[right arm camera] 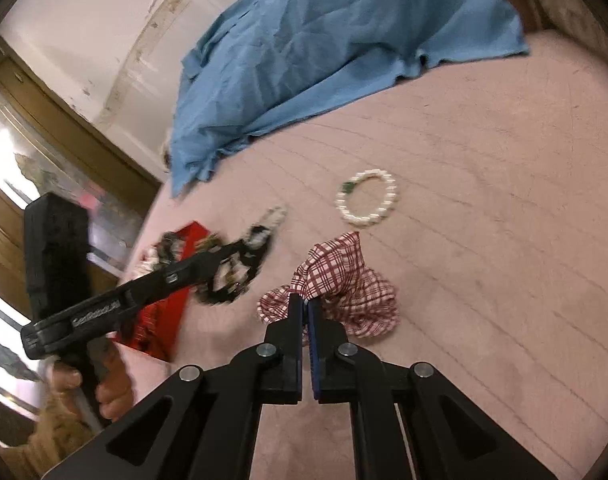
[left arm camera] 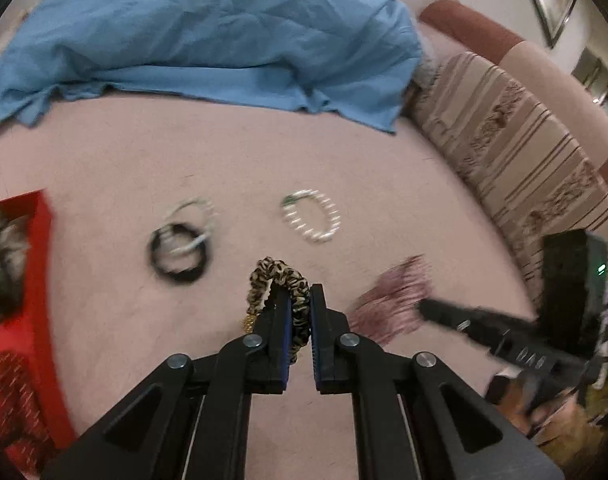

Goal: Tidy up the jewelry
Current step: 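Carry the plaid scrunchie and leopard-print scrunchie over the red tray with both tools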

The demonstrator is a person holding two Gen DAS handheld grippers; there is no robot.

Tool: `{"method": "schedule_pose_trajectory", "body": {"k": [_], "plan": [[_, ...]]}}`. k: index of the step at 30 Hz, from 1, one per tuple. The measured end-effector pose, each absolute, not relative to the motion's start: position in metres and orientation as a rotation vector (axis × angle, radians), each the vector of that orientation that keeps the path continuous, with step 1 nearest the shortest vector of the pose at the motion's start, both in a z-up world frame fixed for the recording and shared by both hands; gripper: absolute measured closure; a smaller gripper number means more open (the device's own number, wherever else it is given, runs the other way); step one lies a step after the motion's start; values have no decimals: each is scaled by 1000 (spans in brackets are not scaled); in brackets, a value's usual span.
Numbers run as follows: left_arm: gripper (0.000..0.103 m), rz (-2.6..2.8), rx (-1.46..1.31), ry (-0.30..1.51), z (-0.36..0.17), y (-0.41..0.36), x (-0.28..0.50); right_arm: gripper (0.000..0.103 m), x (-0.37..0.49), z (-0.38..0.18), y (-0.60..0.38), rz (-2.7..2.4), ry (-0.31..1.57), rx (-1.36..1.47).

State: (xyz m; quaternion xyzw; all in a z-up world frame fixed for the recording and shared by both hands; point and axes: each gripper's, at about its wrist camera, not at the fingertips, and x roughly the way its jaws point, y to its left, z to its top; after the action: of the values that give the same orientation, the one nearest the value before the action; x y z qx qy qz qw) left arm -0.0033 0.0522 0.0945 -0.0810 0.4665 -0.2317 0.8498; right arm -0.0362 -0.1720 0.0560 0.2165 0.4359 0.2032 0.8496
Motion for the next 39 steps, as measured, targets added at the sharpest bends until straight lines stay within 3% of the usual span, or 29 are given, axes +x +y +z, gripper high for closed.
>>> {"method": "schedule_pose_trajectory", "body": {"k": [2, 4, 6, 10, 18, 23, 30, 32, 34, 36, 37, 39], "plan": [[90, -457, -189, 998, 91, 63, -9, 99, -43, 55, -177, 385, 923, 437], [64, -412, -214, 997, 90, 78, -16, 97, -47, 54, -184, 360, 925, 444], [53, -380, -241, 979, 92, 88, -20, 96, -50, 53, -190, 308, 926, 441], [53, -353, -314, 968, 94, 109, -27, 62, -56, 51, -202, 264, 923, 474], [53, -261, -303, 1005, 75, 119, -19, 59, -62, 47, -200, 269, 934, 472], [53, -205, -260, 1031, 59, 116, 7, 45, -56, 41, -196, 268, 939, 490], [53, -191, -168, 1088, 33, 99, 36, 45, -41, 26, -184, 258, 987, 446], [58, -179, -150, 1073, 32, 97, 35, 45, -40, 21, -179, 249, 1001, 407], [98, -160, -116, 1076, 31, 94, 33, 45, -41, 18, -174, 245, 1008, 370], [98, -166, -115, 1077, 32, 95, 31, 81, -44, 15, -169, 256, 1010, 340], [98, -170, -119, 1075, 34, 95, 28, 89, -44, 14, -166, 267, 1017, 328], [98, -175, -123, 1061, 39, 94, 22, 89, -49, 20, -162, 267, 994, 298]]}}
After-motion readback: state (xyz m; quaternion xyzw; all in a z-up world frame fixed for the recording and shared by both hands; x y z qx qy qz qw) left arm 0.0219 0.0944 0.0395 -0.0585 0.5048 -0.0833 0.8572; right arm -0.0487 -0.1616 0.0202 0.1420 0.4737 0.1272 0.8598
